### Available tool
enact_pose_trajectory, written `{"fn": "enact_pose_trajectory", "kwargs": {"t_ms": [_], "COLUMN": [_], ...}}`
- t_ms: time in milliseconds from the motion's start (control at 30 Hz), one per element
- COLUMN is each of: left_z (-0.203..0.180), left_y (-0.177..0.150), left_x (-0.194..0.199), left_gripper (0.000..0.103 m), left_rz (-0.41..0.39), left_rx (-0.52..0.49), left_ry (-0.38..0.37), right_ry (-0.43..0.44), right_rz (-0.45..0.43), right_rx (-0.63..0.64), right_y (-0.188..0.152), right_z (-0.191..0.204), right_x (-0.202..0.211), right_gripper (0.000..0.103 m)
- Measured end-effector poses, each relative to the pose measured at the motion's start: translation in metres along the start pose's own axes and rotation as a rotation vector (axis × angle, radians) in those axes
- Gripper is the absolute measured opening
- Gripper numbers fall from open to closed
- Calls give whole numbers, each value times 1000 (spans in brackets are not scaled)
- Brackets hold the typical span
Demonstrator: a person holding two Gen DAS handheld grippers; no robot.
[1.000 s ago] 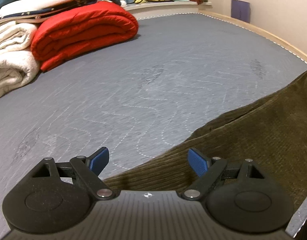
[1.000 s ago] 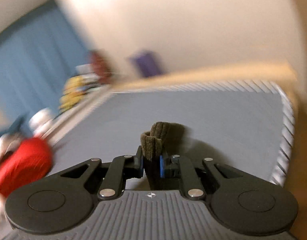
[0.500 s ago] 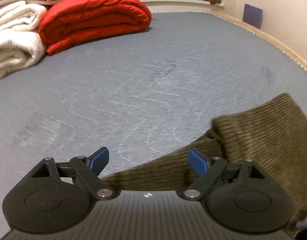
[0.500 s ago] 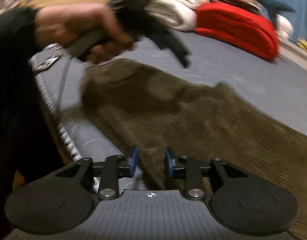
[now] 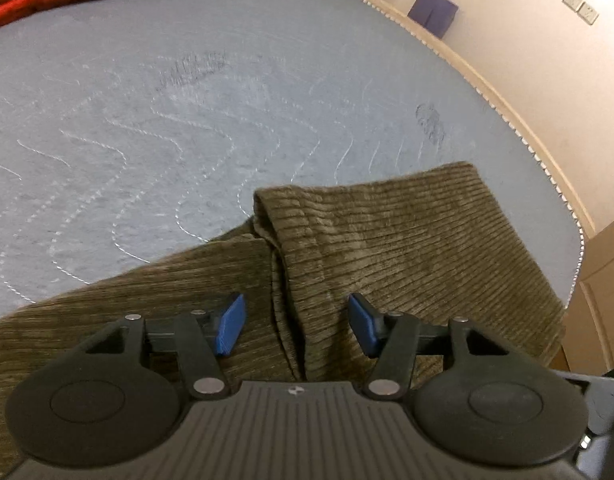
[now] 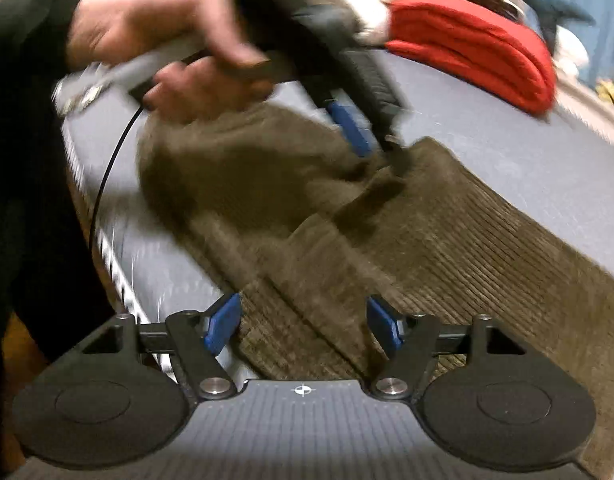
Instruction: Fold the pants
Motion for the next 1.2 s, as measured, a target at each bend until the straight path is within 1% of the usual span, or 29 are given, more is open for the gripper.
{"fn": "enact_pose_trajectory", "kwargs": {"t_ms": [67, 133, 167, 200, 233, 267, 300, 400, 433, 467, 500, 567, 600, 667, 700, 733, 767, 833, 900, 1000, 1067, 1200], "left_z": [-1, -2, -4, -8, -11, -13, -14, -14, -12, -9, -3, 4, 4, 4, 3, 0, -2, -7, -13, -18, -18, -21], "left_y": [4, 5, 6, 7, 8, 9, 12, 19, 19, 19, 17, 11, 10, 11, 13, 14, 13, 13, 13, 9, 9, 12], "left_x": [-10, -16, -20, -21, -21, -18, -12, 23, 30, 31, 25, 6, 2, 9, 18, 24, 30, 36, 35, 34, 34, 30], "left_gripper": [62, 62, 51, 36, 31, 21, 17, 16, 16, 16, 17, 20, 25, 31, 34, 35, 39, 40, 40, 40, 40, 40], "left_rz": [16, 24, 24, 24, 17, 6, -12, -122, -140, -140, -114, -39, -35, -68, -99, -126, -151, -182, -181, -181, -184, -184], "left_rx": [6, 5, -8, -32, -50, -60, -65, -44, -43, -42, -38, -52, -70, -76, -72, -76, -87, -104, -115, -136, -135, -131], "left_ry": [3, 8, 16, 18, 29, 44, 41, -4, 8, 30, 74, 126, 142, 164, 176, 194, 209, 222, 225, 252, 256, 258], "right_ry": [3, 9, 5, -3, -17, -30, -44, -120, -153, -186, -216, -277, -310, -358, -363, -356, -343, -304, -261, -192, -145, -90], "right_rz": [-14, -37, -53, -69, -87, -104, -119, -165, -176, -182, -181, -145, -114, -51, -19, 11, 32, 68, 84, 93, 86, 82], "right_rx": [-8, -59, -95, -131, -180, -230, -284, -451, -499, -548, -595, -682, -724, -799, -839, -879, -912, -978, -1008, -1039, -1060, -1080], "right_y": [2, 7, 11, 12, 13, 12, 11, 3, -2, -9, -16, -35, -47, -68, -80, -91, -99, -115, -125, -135, -136, -132], "right_z": [-1, -13, -22, -33, -45, -58, -71, -114, -128, -141, -153, -174, -184, -197, -203, -209, -212, -216, -213, -211, -209, -209], "right_x": [3, 7, 10, 14, 19, 23, 28, 44, 50, 56, 61, 64, 63, 58, 56, 53, 50, 47, 42, 36, 32, 28], "right_gripper": [72, 72, 72, 72, 72, 72, 72, 72, 74, 76, 77, 81, 81, 81, 82, 82, 83, 84, 87, 87, 87, 87]}}
Point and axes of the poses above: each gripper's, at about its wrist camera, not at the fingertips, and x roughly against the way its jaws point, z to its left, y to its top, the point moved 6 cm from there along -x, roughly the way its jaws point, and after that the axes turned 13 degrees about z, right-handed, at the moved point
